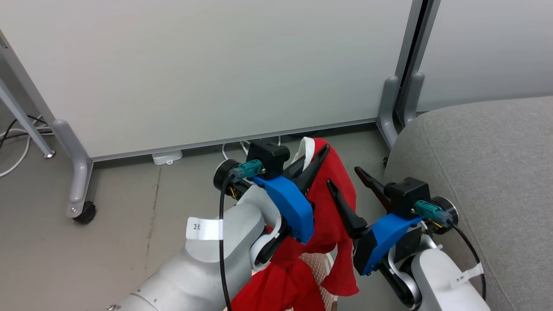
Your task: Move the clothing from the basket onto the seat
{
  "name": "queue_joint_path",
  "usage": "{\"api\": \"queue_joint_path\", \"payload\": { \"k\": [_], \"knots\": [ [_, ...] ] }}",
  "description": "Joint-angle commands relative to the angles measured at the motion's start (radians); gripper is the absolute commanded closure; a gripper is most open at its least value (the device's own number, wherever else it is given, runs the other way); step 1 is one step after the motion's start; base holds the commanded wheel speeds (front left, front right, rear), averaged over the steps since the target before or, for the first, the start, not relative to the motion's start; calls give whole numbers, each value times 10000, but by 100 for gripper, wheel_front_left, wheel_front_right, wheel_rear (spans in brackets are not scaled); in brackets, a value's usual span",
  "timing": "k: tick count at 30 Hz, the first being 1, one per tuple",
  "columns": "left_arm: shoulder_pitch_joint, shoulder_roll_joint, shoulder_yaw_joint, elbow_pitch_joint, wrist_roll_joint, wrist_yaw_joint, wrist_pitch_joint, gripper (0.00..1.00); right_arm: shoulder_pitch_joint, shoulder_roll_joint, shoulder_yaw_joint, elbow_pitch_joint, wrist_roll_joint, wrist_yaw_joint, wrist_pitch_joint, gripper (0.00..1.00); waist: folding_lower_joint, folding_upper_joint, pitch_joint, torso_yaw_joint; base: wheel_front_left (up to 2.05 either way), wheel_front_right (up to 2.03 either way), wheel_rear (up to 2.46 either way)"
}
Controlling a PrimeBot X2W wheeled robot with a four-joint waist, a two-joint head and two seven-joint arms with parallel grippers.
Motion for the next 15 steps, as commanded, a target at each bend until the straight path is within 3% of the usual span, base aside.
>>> {"api": "queue_joint_path", "payload": {
  "k": [1, 15],
  "knots": [
    [-160, 1, -55, -28, -36, -46, -86, 100, -152, -32, 48, 79, 27, 5, 30, 0, -1, -1, 2, 24, 0, 0, 0],
    [-287, 136, -1236, -686, -173, -293, 266, 100, -1043, -126, 457, 1131, -250, 5, 219, 0, -1, -1, -34, 206, 0, 0, 0]
  ]
}}
